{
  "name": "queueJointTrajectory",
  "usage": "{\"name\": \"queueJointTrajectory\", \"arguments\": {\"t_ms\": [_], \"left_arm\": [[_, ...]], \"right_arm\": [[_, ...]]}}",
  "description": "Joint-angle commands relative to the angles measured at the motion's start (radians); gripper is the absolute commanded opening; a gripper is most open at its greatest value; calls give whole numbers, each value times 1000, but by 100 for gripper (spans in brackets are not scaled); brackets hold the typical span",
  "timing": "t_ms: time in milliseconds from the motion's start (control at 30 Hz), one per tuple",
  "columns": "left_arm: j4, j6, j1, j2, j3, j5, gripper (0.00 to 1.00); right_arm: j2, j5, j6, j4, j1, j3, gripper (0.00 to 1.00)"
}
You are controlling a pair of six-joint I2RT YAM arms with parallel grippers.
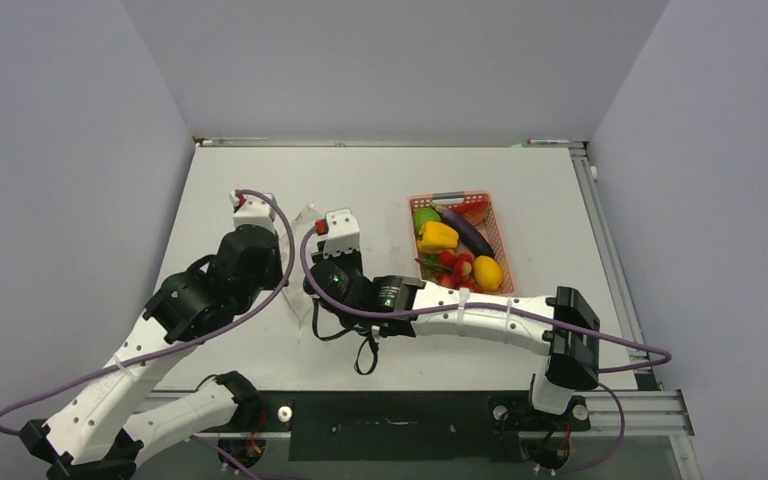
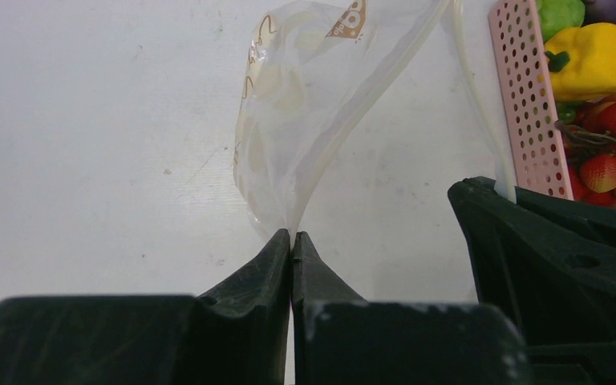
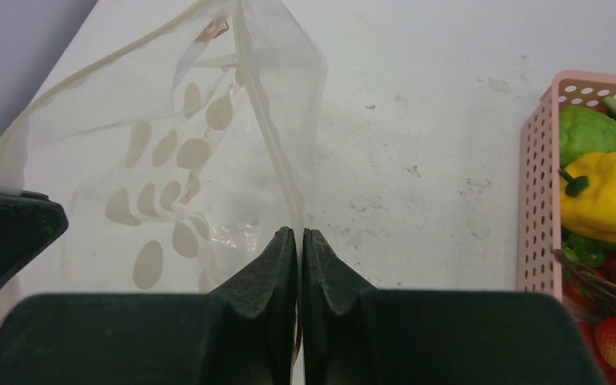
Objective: Place the food in the zip-top bag and seal the zipper
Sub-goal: Open the zipper of the food storage bag.
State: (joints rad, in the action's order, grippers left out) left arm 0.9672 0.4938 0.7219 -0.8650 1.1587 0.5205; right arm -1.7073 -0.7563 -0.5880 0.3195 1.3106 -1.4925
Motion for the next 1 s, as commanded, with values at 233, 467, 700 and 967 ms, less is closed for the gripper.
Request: {"name": "queueJointTrajectory", "arguments": {"t_ms": [233, 467, 700, 967], "left_arm": [[96, -36, 32, -70, 123, 104, 0], [163, -54, 34, -89, 159, 188, 0], [180, -69, 34, -114, 194, 208, 0], [175, -108, 44, -169, 228, 229, 0]], "right_arm": [[121, -226, -30, 108, -28, 116, 5], [232, -242, -71, 136, -101, 252, 5], [308, -141, -87, 59, -151, 371, 5], [296, 44, -109, -51, -188, 419, 5]]}}
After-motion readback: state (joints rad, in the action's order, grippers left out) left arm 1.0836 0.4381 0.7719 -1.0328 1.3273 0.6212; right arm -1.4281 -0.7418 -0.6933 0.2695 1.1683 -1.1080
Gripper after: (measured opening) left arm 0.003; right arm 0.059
